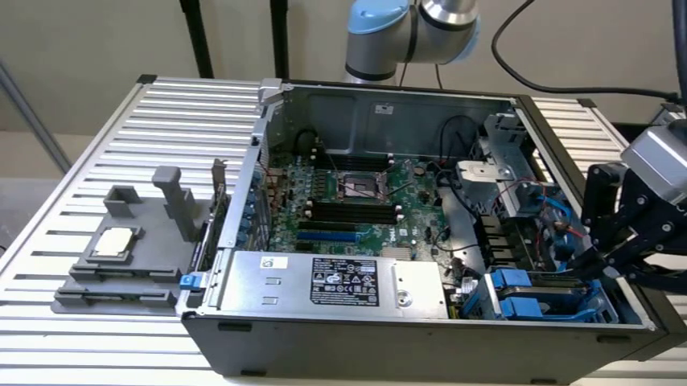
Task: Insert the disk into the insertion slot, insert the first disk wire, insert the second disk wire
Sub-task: 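Insert the first disk wire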
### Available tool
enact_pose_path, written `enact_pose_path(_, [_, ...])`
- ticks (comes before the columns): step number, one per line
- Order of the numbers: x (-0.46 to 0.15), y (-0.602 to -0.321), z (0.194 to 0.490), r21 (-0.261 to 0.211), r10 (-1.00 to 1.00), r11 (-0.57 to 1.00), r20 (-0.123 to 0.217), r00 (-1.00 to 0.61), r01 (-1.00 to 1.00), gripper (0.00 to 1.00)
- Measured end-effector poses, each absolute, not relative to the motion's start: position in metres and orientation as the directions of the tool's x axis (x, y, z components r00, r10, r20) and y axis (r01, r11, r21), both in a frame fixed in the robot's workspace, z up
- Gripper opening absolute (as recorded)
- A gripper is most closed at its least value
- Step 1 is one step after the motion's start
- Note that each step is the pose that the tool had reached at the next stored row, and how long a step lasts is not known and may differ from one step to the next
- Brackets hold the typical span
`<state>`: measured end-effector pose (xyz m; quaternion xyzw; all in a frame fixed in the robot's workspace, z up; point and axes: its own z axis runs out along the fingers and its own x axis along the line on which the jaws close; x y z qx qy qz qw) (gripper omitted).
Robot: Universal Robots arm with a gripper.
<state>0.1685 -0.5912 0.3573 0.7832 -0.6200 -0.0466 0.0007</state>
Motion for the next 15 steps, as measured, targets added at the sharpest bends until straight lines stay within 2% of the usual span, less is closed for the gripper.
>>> enact_pose_path(3, [0.159, -0.591, 0.357, 0.042, -0.971, -0.231, -0.069, 0.228, -0.972, 0.17])
enact_pose_path(10, [0.136, -0.591, 0.356, -0.065, -0.971, -0.232, -0.047, 0.235, -0.971, 0.17])
enact_pose_path(15, [0.124, -0.59, 0.352, -0.084, -0.974, -0.22, -0.042, 0.224, -0.972, 0.17])
